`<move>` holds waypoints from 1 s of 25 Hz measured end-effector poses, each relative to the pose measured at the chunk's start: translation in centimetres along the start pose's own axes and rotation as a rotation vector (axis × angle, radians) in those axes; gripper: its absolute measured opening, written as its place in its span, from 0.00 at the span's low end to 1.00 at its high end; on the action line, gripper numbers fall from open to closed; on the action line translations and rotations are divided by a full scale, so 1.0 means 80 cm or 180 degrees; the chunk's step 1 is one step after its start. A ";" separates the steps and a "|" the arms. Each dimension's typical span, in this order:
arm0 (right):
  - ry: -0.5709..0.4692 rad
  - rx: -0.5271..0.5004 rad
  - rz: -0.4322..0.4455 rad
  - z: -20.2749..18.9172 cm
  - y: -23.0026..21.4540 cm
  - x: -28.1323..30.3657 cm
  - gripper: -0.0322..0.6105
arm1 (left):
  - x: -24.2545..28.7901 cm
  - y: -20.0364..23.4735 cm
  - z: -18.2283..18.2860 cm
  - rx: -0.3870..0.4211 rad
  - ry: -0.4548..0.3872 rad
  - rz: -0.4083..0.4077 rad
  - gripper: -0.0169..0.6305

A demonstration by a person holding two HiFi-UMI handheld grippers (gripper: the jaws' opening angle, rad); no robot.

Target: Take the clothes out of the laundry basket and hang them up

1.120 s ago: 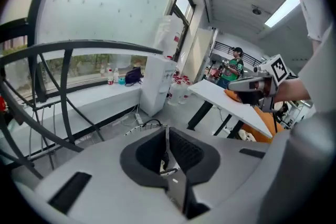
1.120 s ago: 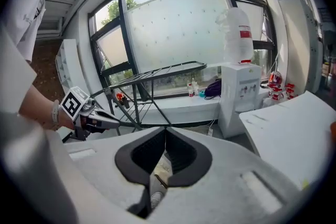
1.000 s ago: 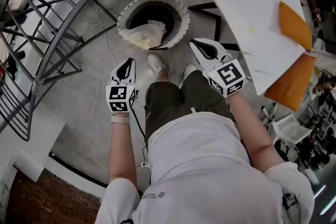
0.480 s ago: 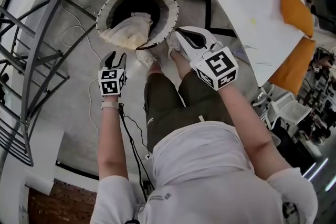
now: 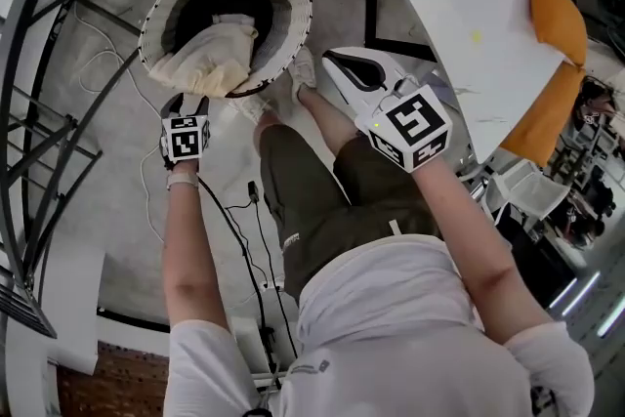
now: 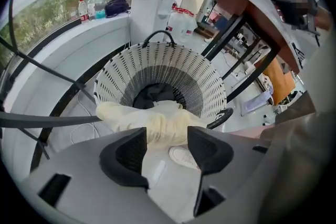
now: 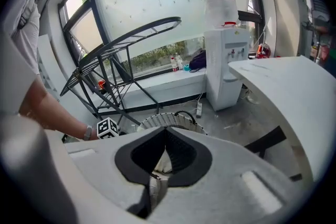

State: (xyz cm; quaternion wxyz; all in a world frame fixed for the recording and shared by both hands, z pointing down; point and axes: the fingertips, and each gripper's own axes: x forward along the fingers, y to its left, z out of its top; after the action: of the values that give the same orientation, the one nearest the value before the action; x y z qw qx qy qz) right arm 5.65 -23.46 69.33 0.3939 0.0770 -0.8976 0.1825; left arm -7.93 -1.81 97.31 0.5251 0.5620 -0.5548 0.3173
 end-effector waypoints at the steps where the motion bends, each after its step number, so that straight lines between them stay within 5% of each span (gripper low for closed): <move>1: 0.0016 0.0045 -0.0001 -0.005 -0.004 0.002 0.06 | 0.011 0.002 -0.004 -0.0022 0.0033 0.0012 0.37; 12: 0.0163 0.0121 0.0015 -0.032 -0.011 0.014 0.06 | 0.053 0.015 -0.009 -0.0052 -0.0042 0.0037 0.42; 19: 0.0127 0.0158 0.0014 -0.022 -0.009 0.012 0.06 | 0.036 0.008 -0.012 -0.0014 -0.0006 0.0125 0.03; 25: 0.0050 0.0205 0.0009 -0.003 -0.001 -0.003 0.06 | 0.006 -0.006 0.002 0.0093 -0.0060 0.0041 0.03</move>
State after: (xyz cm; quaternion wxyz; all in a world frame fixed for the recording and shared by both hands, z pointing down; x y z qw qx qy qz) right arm 5.99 -23.44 69.35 0.3980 0.0870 -0.8882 0.2124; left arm -7.46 -2.19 97.63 0.5095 0.5690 -0.5586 0.3234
